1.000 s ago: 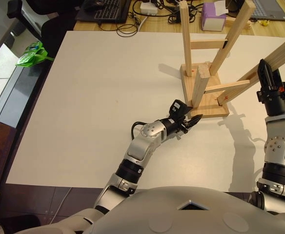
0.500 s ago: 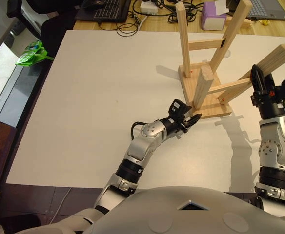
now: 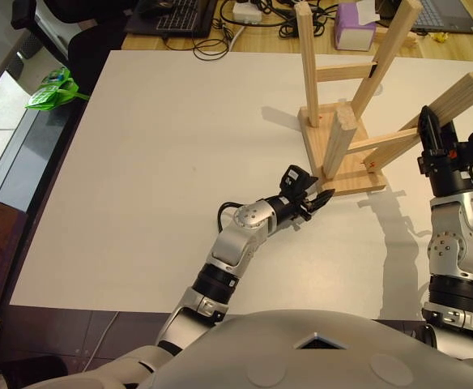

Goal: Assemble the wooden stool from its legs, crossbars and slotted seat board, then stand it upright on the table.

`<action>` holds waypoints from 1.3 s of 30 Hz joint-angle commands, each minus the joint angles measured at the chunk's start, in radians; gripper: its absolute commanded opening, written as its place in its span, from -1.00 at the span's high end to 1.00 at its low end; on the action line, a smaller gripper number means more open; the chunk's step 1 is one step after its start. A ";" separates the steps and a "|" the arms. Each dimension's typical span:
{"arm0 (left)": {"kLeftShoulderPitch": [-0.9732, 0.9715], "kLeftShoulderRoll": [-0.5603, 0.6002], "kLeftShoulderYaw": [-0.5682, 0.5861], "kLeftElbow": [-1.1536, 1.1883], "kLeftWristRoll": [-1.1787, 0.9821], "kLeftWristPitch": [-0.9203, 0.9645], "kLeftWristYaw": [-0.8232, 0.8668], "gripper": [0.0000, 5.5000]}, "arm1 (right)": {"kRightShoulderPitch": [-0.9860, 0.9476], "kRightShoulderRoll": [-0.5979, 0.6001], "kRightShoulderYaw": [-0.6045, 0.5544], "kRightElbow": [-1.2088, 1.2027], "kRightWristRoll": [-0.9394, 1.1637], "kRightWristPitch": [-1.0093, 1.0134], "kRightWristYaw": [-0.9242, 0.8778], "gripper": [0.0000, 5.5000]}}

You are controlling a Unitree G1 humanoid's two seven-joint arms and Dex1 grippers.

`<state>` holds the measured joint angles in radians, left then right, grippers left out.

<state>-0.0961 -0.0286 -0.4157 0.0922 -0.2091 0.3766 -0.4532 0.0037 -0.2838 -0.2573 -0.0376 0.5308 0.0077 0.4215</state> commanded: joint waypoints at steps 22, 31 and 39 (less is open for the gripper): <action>-0.035 -0.046 0.012 0.058 -0.006 -0.033 -0.007 0.03 | -0.018 -0.030 0.007 -0.146 0.040 0.169 0.024 0.03; -0.029 -0.048 0.012 0.054 -0.003 -0.028 -0.008 0.03 | 0.026 -0.027 0.026 -0.189 0.170 0.299 0.070 0.03; -0.025 -0.049 0.010 0.049 -0.001 -0.024 -0.005 0.03 | 0.060 -0.082 0.075 -0.153 0.048 0.242 0.117 0.03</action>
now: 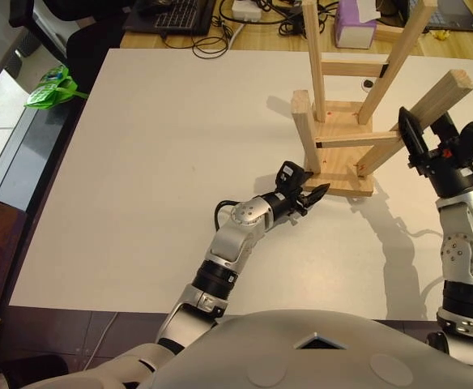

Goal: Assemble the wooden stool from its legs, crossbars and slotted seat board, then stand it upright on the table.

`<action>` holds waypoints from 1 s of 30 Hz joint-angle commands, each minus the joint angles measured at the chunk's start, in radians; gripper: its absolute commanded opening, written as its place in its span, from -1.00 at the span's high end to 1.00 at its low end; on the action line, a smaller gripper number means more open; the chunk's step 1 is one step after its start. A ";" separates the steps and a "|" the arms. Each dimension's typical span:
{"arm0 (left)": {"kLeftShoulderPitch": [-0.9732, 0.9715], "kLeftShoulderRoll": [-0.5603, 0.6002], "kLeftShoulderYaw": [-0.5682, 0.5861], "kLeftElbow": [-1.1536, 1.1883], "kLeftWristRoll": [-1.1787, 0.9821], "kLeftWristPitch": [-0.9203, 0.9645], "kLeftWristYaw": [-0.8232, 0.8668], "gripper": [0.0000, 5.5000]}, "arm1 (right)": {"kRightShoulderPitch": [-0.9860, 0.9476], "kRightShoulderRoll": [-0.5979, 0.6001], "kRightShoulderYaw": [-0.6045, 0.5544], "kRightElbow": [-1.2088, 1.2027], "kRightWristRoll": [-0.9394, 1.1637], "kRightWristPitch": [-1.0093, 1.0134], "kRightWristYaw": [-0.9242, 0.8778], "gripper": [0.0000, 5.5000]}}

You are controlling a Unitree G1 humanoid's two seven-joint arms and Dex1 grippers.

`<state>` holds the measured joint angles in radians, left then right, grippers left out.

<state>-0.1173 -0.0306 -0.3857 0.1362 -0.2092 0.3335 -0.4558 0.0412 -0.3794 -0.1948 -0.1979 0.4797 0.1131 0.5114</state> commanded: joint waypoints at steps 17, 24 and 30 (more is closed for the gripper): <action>-0.017 -0.032 -0.015 0.010 -0.005 0.021 -0.010 0.03 | -0.058 0.063 0.017 -0.075 -0.040 -0.032 -0.028 0.03; -0.015 -0.032 -0.018 0.015 -0.002 0.018 -0.009 0.03 | -0.168 0.055 -0.027 -0.099 -0.012 0.010 -0.096 0.03; -0.016 -0.034 -0.018 0.015 0.000 0.021 -0.002 0.03 | -0.222 0.057 -0.055 -0.124 0.032 0.057 -0.140 0.03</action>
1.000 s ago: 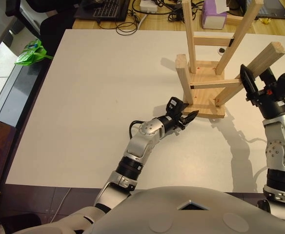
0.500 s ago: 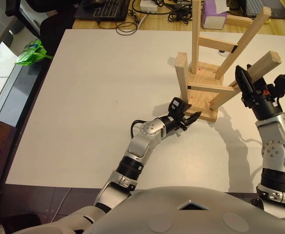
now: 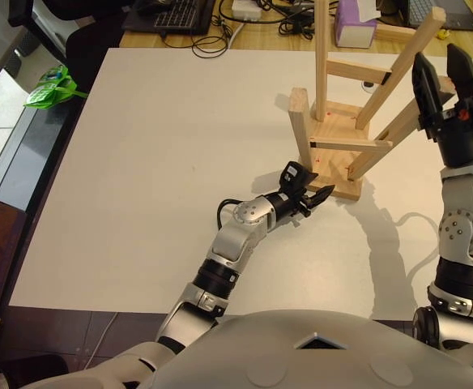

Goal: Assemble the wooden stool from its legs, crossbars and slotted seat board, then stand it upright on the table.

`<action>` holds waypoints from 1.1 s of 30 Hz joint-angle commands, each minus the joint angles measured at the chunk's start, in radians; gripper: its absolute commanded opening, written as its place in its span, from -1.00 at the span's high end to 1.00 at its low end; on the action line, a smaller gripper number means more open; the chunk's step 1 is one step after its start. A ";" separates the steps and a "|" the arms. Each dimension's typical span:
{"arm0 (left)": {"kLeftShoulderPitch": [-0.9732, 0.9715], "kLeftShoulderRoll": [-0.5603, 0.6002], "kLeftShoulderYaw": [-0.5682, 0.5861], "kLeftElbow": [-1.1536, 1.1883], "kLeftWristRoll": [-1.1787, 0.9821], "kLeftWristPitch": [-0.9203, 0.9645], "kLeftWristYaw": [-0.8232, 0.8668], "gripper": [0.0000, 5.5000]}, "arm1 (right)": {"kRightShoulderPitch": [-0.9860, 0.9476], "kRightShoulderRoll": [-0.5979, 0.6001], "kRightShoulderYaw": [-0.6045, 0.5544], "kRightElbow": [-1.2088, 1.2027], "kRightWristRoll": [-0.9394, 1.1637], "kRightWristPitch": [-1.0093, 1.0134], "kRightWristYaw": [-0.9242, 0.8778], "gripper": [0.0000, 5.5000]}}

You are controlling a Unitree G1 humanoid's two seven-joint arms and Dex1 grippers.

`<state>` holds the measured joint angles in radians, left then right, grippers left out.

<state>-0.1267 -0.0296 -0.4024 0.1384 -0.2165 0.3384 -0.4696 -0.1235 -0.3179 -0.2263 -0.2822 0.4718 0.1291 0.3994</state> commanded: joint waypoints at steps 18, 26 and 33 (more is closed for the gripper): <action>-0.108 -0.077 -0.096 0.067 0.137 -0.012 0.129 0.03 | -0.349 -0.068 -0.156 -0.015 0.128 0.131 -0.192 0.03; -0.179 -0.063 -0.143 -0.027 0.148 -0.033 0.081 0.03 | -0.379 -0.111 -0.170 0.050 0.132 0.143 -0.152 0.03; 0.148 0.297 -0.003 -0.608 -0.113 0.108 -0.169 0.03 | -0.348 -0.254 -0.278 0.221 0.061 0.052 -0.059 0.03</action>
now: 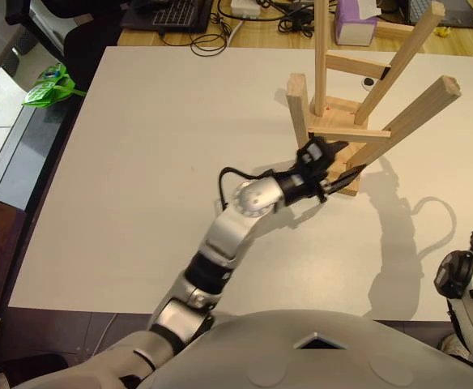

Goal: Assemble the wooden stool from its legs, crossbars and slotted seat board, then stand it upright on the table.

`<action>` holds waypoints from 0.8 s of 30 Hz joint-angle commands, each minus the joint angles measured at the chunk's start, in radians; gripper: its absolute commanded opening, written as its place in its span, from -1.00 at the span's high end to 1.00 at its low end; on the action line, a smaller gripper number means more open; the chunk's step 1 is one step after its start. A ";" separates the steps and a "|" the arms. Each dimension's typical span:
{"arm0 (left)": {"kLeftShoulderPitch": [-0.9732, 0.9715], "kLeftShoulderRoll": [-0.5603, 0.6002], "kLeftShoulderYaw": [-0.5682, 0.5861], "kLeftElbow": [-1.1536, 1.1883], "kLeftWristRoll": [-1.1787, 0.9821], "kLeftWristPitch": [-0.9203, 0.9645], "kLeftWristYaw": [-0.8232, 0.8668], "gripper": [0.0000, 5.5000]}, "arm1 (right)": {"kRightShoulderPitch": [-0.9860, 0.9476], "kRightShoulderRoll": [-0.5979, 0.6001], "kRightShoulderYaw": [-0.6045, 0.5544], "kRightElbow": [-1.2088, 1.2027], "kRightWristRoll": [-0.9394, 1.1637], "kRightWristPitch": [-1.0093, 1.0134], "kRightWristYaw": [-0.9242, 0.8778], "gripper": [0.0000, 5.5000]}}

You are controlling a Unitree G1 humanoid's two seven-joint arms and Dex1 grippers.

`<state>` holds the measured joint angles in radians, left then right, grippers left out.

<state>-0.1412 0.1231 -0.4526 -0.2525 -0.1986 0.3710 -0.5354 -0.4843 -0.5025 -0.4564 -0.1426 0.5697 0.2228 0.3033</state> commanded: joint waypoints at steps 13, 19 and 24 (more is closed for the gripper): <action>0.115 0.082 0.205 0.321 0.057 0.013 0.265 0.03 | 0.228 -0.105 0.010 0.421 -0.266 -0.319 0.173 0.03; -0.027 -0.031 0.122 0.627 0.177 -0.150 0.272 0.03 | 0.340 -0.118 0.104 0.546 -0.343 -0.411 0.297 0.24; -0.004 -0.069 0.060 0.629 0.207 -0.170 0.225 0.03 | 0.388 -0.140 0.151 0.595 -0.370 -0.422 0.371 0.59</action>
<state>-0.2000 0.0575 -0.3581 0.3451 -0.0231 0.1635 -0.2954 -0.1109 -0.6096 -0.3198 0.4286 0.2164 -0.1924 0.6476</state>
